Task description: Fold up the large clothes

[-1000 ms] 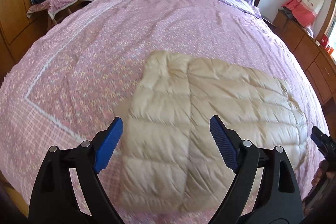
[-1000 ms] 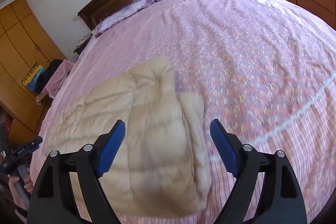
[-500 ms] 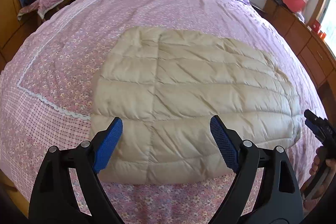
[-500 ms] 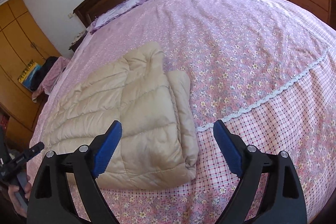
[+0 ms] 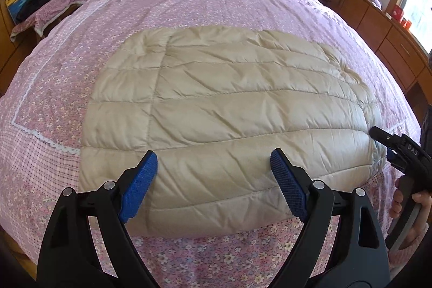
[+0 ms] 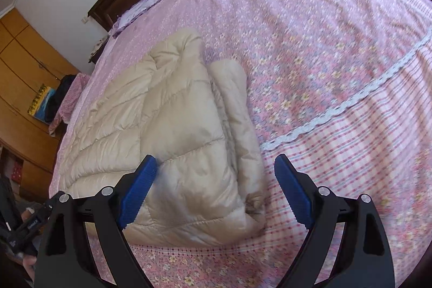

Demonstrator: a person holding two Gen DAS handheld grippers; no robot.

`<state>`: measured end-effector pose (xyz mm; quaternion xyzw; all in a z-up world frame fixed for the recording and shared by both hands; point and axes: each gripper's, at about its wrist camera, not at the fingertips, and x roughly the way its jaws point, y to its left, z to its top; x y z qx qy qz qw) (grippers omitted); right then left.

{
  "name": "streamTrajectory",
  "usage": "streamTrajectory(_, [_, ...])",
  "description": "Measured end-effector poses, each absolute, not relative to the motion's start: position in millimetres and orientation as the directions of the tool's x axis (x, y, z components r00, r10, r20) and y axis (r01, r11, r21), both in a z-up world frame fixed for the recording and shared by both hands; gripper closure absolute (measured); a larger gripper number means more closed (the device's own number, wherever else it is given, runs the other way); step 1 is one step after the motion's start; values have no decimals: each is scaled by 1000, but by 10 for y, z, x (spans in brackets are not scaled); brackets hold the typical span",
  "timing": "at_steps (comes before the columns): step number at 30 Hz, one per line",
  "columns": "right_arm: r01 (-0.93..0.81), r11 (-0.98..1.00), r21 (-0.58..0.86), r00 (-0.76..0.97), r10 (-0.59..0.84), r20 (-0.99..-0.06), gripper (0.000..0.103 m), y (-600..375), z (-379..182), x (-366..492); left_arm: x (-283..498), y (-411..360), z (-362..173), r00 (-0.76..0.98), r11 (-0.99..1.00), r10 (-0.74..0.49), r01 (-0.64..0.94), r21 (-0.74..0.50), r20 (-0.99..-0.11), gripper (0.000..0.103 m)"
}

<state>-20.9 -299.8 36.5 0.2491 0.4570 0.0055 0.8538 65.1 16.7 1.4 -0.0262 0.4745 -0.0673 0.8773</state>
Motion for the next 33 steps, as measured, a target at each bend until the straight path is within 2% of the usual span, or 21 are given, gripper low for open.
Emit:
streamTrajectory(12, [174, 839, 515, 577, 336, -744, 8, -2944, 77, -22, 708, -95, -211, 532, 992, -75, 126, -8, -844, 11])
streamTrajectory(15, [145, 802, 579, 584, 403, -704, 18, -2969, 92, -23, 722, -139, -271, 528, 991, -59, 130, 12, -847, 11])
streamTrajectory(17, [140, 775, 616, 589, 435, -681, 33, -3005, 116, -40, 733, -148, -287, 524, 991, -60, 134, 13, -850, 11])
streamTrajectory(21, [114, 743, 660, 607, 474, -638, 53, -3114, 248, -119, 752, -187, -330, 517, 989, -54, 148, 27, -854, 11])
streamTrajectory(23, [88, 712, 697, 618, 510, -598, 66, -3128, 349, -149, 750, -213, -353, 515, 987, -39, 154, 47, -856, 11])
streamTrajectory(25, [51, 692, 720, 635, 534, -558, 69, -3109, 518, -180, 746, -254, -366, 516, 986, -30, 156, 60, -856, 11])
streamTrajectory(33, [-143, 706, 694, 624, 608, -490, 73, -2659, 1200, -121, 730, -247, -413, 510, 984, -42, 169, 53, -859, 11])
